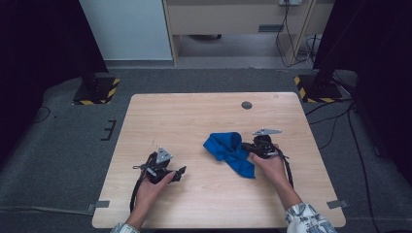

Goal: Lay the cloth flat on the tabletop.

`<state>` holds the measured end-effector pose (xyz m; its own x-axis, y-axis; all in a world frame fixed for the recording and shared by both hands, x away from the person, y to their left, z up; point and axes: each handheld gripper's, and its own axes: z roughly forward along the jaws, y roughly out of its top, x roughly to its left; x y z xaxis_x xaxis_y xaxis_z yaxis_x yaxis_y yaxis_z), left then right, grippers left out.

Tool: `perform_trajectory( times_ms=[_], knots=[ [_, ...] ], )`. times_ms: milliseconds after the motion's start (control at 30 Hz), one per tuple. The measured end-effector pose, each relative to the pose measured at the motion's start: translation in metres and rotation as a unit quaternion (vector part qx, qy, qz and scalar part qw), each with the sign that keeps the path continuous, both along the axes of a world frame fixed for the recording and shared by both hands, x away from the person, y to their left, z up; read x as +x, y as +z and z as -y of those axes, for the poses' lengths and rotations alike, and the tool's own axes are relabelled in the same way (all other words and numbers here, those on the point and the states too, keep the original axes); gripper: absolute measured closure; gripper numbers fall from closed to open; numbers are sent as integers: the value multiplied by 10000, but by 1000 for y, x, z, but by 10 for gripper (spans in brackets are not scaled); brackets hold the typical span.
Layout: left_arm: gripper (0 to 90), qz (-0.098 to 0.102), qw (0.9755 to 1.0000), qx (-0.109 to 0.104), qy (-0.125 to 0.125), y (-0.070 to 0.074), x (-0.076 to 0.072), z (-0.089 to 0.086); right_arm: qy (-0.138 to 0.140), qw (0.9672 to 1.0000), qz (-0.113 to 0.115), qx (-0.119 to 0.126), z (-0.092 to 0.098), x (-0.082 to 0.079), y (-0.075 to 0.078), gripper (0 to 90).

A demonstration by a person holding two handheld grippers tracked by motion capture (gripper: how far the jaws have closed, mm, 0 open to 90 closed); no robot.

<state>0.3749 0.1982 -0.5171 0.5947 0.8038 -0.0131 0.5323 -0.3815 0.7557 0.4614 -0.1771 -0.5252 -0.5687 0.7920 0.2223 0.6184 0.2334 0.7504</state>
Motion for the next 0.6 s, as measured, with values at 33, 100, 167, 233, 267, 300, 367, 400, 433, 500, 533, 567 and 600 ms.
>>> perform_trajectory(
  times_ms=[33,100,167,233,267,300,367,400,433,500,533,567,600],
  knots=[
    [210,4,10000,0,-11,0,0,2,0,10000,0,0,0,0,0,832],
    [217,28,10000,-46,-13,1,0,6,15,10000,-41,30,0,0,-3,809],
    [226,67,10000,-40,-63,3,0,11,-2,9999,-54,-93,0,-1,-9,788],
    [226,106,9998,-34,-136,5,-1,17,-33,10000,-38,-44,2,-1,-11,767],
    [227,107,9998,-32,-169,5,-2,19,-77,10000,-21,-51,3,-1,-10,744],
    [227,117,9997,-29,-197,5,-2,21,-127,9999,-2,-70,4,-1,-8,723],
    [227,140,9996,-1,-250,5,-2,23,-194,9998,59,43,9,-2,-3,709],
    [227,145,9995,10,-269,6,-2,24,-226,9997,60,118,11,-3,-1,702],
    [228,154,9995,16,-270,6,-2,24,-235,9995,93,185,14,-3,1,695],
    [231,176,9995,13,-249,8,-3,23,-329,9991,113,256,19,-7,5,684],
    [234,188,9995,-4,-245,9,-3,23,-381,9988,131,276,22,-9,6,681],
    [234,202,9995,-22,-247,10,-3,23,-400,9987,123,285,24,-11,7,670],
    [234,220,9994,-41,-255,11,-4,24,-396,9988,104,264,25,-13,9,659]
  ],
)
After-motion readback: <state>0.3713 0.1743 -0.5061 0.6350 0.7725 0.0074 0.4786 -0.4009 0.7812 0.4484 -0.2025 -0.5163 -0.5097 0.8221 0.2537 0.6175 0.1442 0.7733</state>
